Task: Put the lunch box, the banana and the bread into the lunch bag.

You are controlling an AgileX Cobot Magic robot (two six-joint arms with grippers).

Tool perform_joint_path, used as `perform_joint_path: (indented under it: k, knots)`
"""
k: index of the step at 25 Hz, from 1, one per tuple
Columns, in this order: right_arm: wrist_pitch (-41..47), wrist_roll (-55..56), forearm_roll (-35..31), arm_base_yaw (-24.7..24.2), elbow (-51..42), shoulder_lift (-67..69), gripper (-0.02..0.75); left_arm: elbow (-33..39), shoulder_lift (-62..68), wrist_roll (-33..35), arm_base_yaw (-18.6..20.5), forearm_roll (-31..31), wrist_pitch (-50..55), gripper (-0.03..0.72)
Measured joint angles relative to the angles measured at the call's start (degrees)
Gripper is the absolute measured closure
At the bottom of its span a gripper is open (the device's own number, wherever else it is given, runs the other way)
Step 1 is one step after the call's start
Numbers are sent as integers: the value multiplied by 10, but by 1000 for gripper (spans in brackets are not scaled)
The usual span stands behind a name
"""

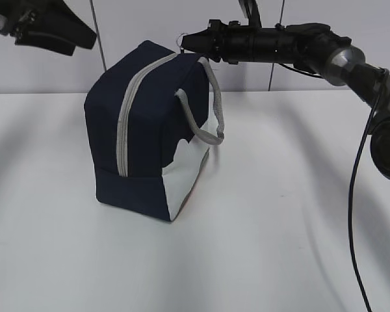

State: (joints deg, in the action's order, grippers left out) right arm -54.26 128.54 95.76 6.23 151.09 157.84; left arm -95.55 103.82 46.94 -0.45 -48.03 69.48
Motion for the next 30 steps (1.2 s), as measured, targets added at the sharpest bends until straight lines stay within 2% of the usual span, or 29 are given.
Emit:
perform_joint_path:
  k: [7, 12, 20, 30]
  knots:
    - [-11, 7, 1, 0, 0, 0, 754, -68, 11, -44, -15, -1, -86, 117]
    - [-16, 9, 1, 0, 0, 0, 754, -146, 96, -79, -53, 23, -92, 180]
    - [-19, 12, 17, 0, 0, 0, 754, -287, 226, -133, -76, 55, -91, 191]
    - [-21, 14, 19, 0, 0, 0, 754, -308, 263, -136, -78, 16, -97, 295]
